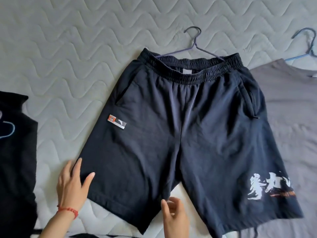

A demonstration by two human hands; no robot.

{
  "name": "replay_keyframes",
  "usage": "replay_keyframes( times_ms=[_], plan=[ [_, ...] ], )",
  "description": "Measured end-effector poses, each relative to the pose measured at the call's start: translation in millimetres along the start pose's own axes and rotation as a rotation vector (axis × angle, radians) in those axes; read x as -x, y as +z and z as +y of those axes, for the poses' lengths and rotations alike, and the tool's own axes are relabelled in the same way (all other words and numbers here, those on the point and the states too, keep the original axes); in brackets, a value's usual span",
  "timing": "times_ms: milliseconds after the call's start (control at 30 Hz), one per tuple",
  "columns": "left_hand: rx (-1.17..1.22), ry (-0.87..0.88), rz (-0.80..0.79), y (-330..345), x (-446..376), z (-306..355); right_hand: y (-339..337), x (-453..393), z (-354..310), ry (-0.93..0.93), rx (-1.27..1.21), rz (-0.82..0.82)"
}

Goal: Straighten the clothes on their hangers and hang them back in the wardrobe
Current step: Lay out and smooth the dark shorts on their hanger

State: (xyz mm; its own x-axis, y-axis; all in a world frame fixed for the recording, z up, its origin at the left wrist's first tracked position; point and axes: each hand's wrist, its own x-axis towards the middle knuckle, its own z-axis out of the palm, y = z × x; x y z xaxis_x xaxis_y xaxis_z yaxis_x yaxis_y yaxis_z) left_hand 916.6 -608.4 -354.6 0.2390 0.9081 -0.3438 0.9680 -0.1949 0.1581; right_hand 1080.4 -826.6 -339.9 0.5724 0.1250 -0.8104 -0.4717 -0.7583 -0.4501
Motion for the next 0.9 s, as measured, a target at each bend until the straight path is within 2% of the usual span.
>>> replay_keyframes(
  times_ms=[233, 367, 500, 600, 733, 800, 900],
  plan=[
    [0.287, -0.167, -0.097, -15.5, -32.6, 3.2, 23.0, -0.4, -7.3, 0.043, 0.025, -0.110],
    [0.270, -0.204, -0.198, -19.8, -31.8, 1.1, 14.8, -1.9, 0.3, -0.029, 0.053, -0.119],
    [0.348, -0.214, -0.321, -15.4, -16.4, -15.4, -4.3, -0.5, 9.8, -0.085, 0.040, -0.069],
    [0.351, -0.215, -0.283, -4.4, 5.4, -17.7, -19.1, -4.2, 16.9, -0.035, 0.068, -0.009],
    [0.356, -0.382, -0.069, 3.8, 37.1, -5.1, -39.7, -2.1, 25.5, 0.094, -0.068, 0.010],
    [0.413, -0.525, 0.017, 7.0, 54.7, 8.2, -55.4, -0.6, 29.1, 0.217, -0.247, 0.061],
    [0.553, -0.800, 0.024, 7.6, 91.6, 46.7, -81.6, 2.6, 36.8, 0.481, -0.638, 0.025]
  ],
)
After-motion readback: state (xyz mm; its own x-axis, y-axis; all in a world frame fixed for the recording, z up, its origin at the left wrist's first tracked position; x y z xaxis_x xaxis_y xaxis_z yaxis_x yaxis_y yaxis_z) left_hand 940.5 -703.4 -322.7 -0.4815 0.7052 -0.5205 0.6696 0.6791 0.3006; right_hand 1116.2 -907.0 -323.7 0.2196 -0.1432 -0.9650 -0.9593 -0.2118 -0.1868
